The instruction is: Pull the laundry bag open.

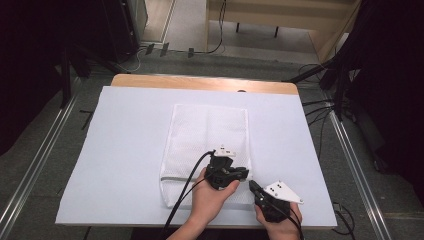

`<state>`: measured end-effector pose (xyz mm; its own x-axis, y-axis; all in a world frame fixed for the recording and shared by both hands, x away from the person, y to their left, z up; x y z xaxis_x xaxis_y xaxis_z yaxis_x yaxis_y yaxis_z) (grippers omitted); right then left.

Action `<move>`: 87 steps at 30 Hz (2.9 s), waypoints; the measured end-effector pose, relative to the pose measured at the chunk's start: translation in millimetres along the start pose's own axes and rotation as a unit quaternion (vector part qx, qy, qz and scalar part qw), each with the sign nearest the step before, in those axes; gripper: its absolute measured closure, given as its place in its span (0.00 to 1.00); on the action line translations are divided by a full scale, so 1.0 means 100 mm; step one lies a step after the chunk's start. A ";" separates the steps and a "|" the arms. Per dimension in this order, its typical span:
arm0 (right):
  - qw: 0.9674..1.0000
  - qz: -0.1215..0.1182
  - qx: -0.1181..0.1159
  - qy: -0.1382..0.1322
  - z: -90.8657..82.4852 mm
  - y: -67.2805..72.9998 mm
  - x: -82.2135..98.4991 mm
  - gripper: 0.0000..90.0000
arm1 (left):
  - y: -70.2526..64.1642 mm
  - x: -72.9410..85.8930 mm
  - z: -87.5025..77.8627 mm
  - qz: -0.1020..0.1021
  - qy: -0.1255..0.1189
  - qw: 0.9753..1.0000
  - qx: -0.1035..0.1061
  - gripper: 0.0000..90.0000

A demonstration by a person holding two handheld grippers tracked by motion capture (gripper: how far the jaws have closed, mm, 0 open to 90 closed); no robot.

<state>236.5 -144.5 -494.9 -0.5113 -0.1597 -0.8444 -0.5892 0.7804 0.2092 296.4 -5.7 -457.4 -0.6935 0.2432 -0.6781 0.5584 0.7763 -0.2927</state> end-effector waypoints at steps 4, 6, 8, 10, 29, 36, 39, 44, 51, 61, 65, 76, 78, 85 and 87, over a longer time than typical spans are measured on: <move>1.000 -0.005 -0.008 -0.008 -0.02 0.01 -0.03 1.00 | 0.10 0.05 -0.05 -0.014 -0.001 1.000 0.017 0.92; 1.000 -0.005 -0.007 -0.013 -0.04 0.03 -0.05 1.00 | 0.14 0.07 -0.07 -0.019 -0.003 1.000 0.017 0.92; 1.000 -0.008 -0.001 -0.013 -0.05 0.03 -0.06 1.00 | 0.15 0.10 -0.10 -0.009 -0.009 1.000 0.012 0.92; 1.000 -0.006 0.003 -0.016 -0.06 0.04 -0.08 1.00 | 0.14 0.13 -0.15 0.002 -0.023 1.000 0.011 0.92; 0.999 -0.025 0.032 -0.033 -0.12 0.10 -0.23 1.00 | 0.24 0.30 -0.26 0.037 -0.036 0.998 -0.022 0.92; 0.999 -0.012 0.040 -0.034 -0.19 0.01 -0.22 1.00 | 0.56 0.41 -0.42 0.014 -0.033 0.997 -0.067 0.92; 0.999 -0.013 0.042 -0.030 -0.19 0.00 -0.22 1.00 | 0.81 0.49 -0.57 -0.008 -0.033 0.996 -0.087 0.92; 0.999 -0.013 0.040 -0.022 -0.19 -0.02 -0.21 1.00 | 1.30 0.69 -0.93 -0.047 -0.031 0.990 -0.130 0.92; 0.999 -0.004 0.036 -0.016 -0.18 -0.01 -0.20 1.00 | 1.68 0.91 -1.21 -0.069 -0.027 0.984 -0.161 0.92; 1.000 0.002 0.001 0.001 -0.13 0.08 -0.13 1.00 | 1.89 0.98 -1.45 -0.108 -0.101 0.978 -0.145 0.61; 1.000 0.007 -0.012 0.002 -0.13 0.08 -0.12 1.00 | 2.03 1.03 -1.58 -0.141 -0.129 0.968 -0.164 0.47; 0.998 0.022 -0.050 -0.008 -0.19 -0.05 -0.15 0.62 | 2.13 0.99 -1.74 -0.118 -0.163 0.957 -0.210 0.20; 0.999 0.020 -0.046 -0.012 -0.20 -0.08 -0.17 0.56 | 2.13 0.99 -1.75 -0.109 -0.172 0.956 -0.210 0.16; 1.000 0.022 -0.008 -0.019 -0.31 -0.36 -0.21 0.24 | 2.16 0.97 -1.81 -0.080 -0.179 0.956 -0.219 0.15; 0.999 0.025 0.003 -0.024 -0.34 -0.44 -0.22 0.23 | 2.17 0.98 -1.85 -0.066 -0.181 0.956 -0.223 0.13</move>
<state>252.1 -196.1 -469.0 -0.5098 -0.0915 -0.8554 -0.5602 0.7899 0.2494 265.7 293.9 -462.6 -0.4970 -0.0276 -0.8673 0.1724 0.9764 -0.1298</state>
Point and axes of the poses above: each handheld gripper's, and its own axes: z roughly forward along the jaws, x roughly out of its underside, y roughly to its left, the point moved 4 cm from there along z, roughly forward along the jaws, and after that the axes turned 13 degrees about -x, right-handed, at the moved point
